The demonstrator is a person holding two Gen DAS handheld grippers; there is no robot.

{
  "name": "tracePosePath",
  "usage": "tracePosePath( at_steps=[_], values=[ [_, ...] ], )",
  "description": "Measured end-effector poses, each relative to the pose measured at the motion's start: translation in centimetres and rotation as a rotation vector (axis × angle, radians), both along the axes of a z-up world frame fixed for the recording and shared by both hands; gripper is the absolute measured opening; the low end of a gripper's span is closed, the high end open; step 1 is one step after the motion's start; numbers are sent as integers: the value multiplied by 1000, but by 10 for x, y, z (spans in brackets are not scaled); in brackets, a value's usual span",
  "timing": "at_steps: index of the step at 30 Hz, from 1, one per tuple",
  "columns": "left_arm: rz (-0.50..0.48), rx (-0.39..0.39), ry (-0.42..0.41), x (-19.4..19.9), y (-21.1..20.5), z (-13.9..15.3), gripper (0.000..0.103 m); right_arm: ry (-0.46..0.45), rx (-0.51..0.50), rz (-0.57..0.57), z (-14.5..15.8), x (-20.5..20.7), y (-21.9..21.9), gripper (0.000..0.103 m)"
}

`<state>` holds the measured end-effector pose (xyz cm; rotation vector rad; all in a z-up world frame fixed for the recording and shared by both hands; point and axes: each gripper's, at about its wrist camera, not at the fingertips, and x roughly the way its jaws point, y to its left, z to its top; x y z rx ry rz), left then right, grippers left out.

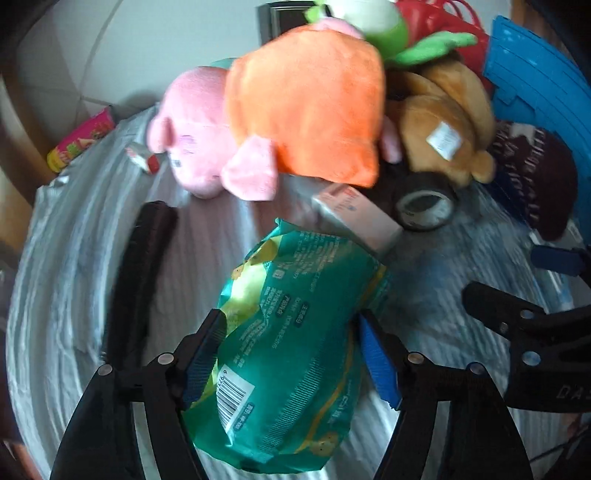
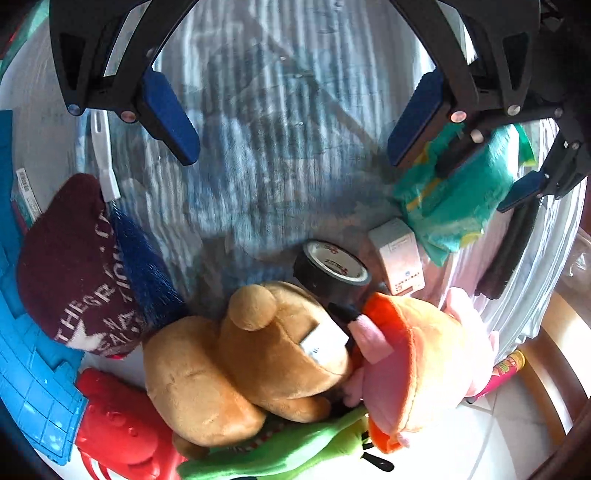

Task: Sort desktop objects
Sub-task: 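Grasp the green snack bag with the left gripper while the right gripper approaches the pile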

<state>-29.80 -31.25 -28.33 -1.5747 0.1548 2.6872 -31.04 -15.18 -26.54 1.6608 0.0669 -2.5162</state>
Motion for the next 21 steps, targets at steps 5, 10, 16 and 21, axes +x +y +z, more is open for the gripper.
tracePosePath(
  at_steps=[5,10,16,21],
  values=[
    [142,-39,29,-21,-39,3,70,26,-82,-26,1,-25,-7,103],
    [179,-7,8,-31,-49,-1,72,44,-120,-58,1,-50,-9,103],
    [189,28,10,-35,-44,-8,71,13,-99,-78,-12,-64,-14,58],
    [161,10,28,-34,-35,-5,64,7,-77,-64,-13,-60,-17,58]
  ],
)
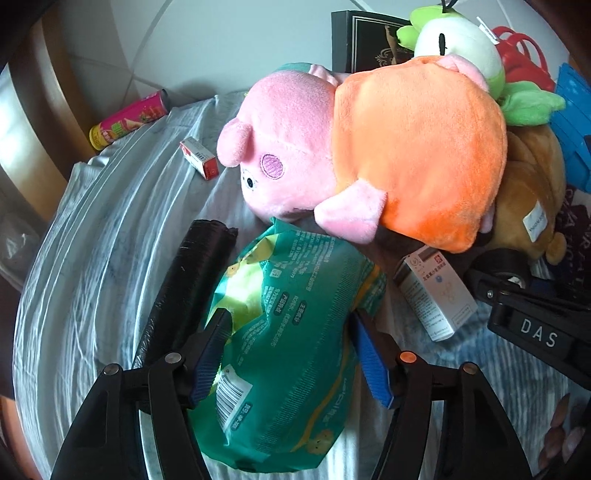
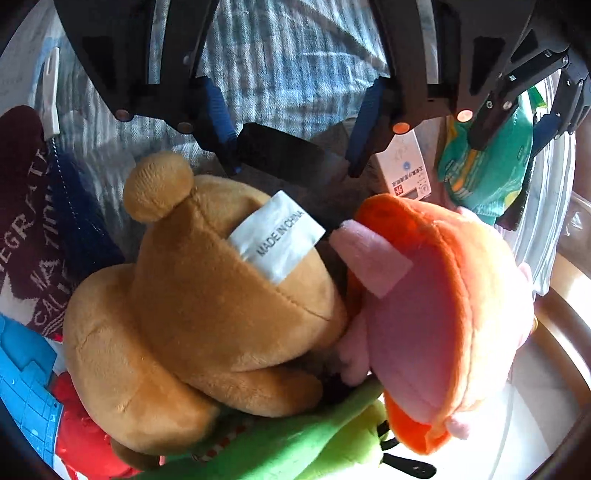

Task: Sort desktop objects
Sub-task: 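Grasp the green snack bag with the left gripper while the right gripper approaches the pile, then carry the green snack bag over the blue bin with the left gripper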

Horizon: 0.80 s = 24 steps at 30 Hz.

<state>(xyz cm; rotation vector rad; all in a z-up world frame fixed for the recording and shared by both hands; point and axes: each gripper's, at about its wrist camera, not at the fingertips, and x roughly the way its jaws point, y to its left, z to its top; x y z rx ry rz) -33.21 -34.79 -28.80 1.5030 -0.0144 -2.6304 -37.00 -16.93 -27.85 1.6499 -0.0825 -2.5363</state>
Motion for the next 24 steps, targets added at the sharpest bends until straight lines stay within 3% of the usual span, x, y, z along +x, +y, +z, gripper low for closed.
tracePosePath(
  at_steps=[7,12,24],
  values=[
    [-6,-4,33,8,1,20,48,33,-1,28,23,23,4,58],
    [-1,-11,58,20,1,38,47,83,-5,58,53,49,5,58],
    [34,-4,216,75,12,114,46,261,3,161,111,91,-16,58]
  ],
)
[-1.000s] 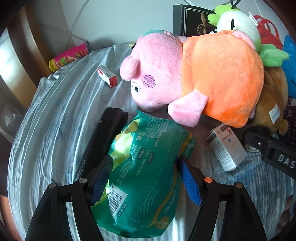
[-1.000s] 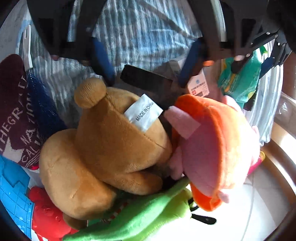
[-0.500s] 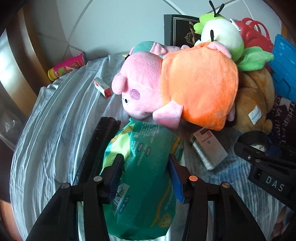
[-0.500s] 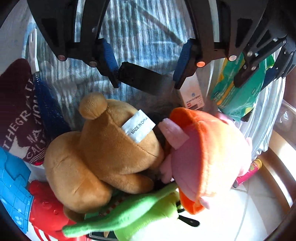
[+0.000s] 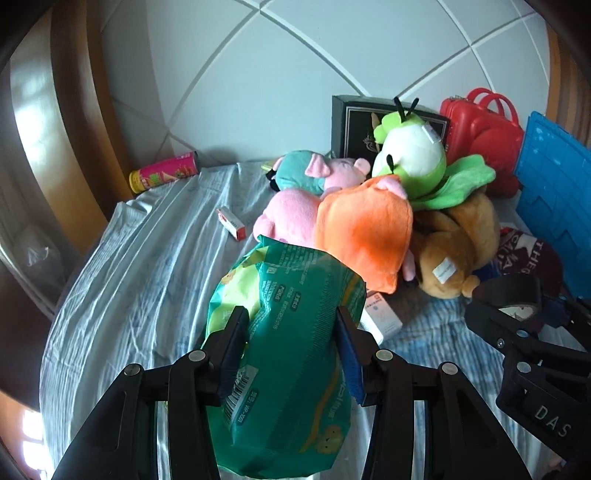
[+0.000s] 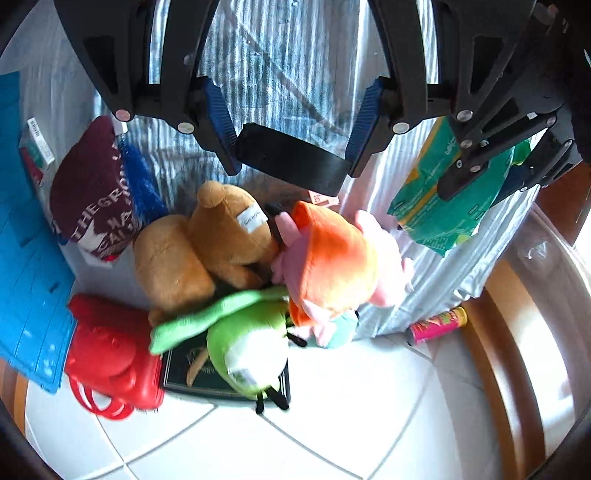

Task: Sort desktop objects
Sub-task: 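Carry the green snack bag over the blue bin with the left gripper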

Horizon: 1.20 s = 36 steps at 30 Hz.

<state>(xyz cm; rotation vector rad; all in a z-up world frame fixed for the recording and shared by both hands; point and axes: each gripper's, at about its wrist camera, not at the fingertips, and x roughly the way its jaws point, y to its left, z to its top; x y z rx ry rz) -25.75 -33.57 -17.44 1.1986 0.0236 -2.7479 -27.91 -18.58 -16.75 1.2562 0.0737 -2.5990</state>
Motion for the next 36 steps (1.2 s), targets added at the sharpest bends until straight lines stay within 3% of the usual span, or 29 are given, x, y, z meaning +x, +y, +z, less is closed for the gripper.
tracePosePath(
  at_steps=[9,18,22,28,36],
  values=[
    [41,4,86,37,41,36,46,103,3,69,42,30,31,58],
    [160,3,153,66,111,71,46,202,24,205,77,49,103,58],
    [186,0,187,77,139,88,46,248,39,207,93,57,138,58],
    [107,-13,243,91,176,110,46,304,29,119,114,77,188,58],
    [12,48,268,108,208,118,46,333,112,34,133,114,212,58]
  ],
)
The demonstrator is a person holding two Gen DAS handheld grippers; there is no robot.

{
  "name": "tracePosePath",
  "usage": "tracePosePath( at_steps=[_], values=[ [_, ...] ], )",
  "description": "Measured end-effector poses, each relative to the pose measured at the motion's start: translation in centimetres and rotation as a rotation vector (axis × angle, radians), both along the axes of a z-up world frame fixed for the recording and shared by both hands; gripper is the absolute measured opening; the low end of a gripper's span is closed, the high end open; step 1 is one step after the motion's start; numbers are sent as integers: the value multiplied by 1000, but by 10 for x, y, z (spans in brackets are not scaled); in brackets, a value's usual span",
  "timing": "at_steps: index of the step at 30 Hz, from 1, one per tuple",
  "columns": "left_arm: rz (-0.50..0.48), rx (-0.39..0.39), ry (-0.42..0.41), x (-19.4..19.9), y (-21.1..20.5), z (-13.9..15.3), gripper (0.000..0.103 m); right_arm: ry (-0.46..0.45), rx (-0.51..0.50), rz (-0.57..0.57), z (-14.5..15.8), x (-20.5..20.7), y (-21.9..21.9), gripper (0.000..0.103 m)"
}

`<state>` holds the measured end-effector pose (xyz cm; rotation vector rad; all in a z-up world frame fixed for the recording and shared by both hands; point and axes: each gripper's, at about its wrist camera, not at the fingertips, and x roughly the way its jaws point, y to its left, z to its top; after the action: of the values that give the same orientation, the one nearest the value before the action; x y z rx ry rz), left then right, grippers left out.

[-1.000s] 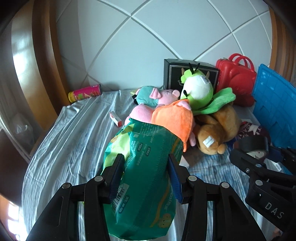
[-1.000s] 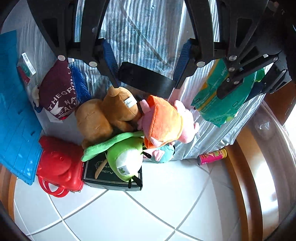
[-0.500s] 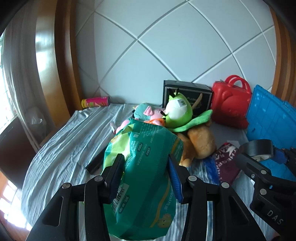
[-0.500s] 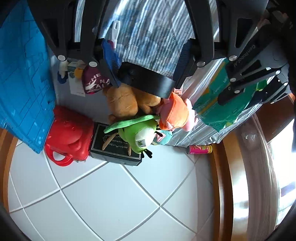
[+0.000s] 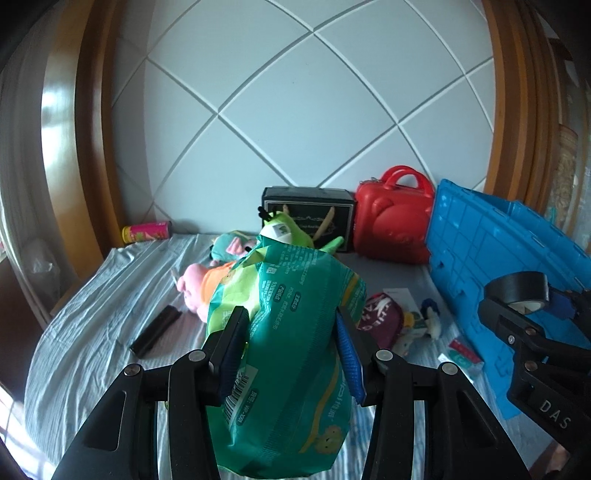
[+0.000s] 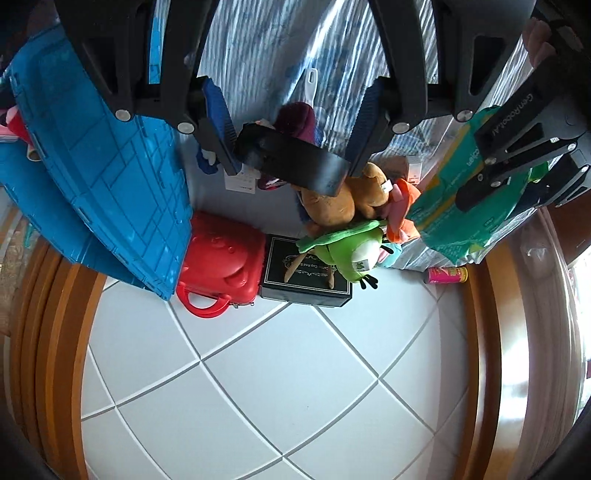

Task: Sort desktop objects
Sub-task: 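Carry the green snack bag over the blue bin with the left gripper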

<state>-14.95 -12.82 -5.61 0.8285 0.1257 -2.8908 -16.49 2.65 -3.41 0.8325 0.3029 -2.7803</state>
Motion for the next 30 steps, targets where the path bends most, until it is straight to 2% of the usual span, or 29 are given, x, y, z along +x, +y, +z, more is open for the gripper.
tracePosePath(
  at_steps=[3,8,12,17,21,23,26,30],
  values=[
    [-21,8,3,7,14,4,46,25,2,-9,11,12,12,58],
    [-32,-20,61,12,48,25,46,86,-21,-25,33,20,47,58],
    [-29,-34,118,5,94,44,46,157,-33,-41,55,22,100,58],
    [-19,-43,200,-14,186,80,46,239,-37,-77,84,14,200,58],
    [-65,-41,235,-32,273,105,46,285,-38,-141,98,2,289,58],
    [-90,-28,249,-39,316,115,46,280,-39,-175,99,-8,328,58],
    [-149,-16,226,-51,372,123,47,268,-42,-218,100,-24,382,58],
    [-192,-38,150,-71,434,119,47,264,-67,-274,97,-39,440,58]
  ],
)
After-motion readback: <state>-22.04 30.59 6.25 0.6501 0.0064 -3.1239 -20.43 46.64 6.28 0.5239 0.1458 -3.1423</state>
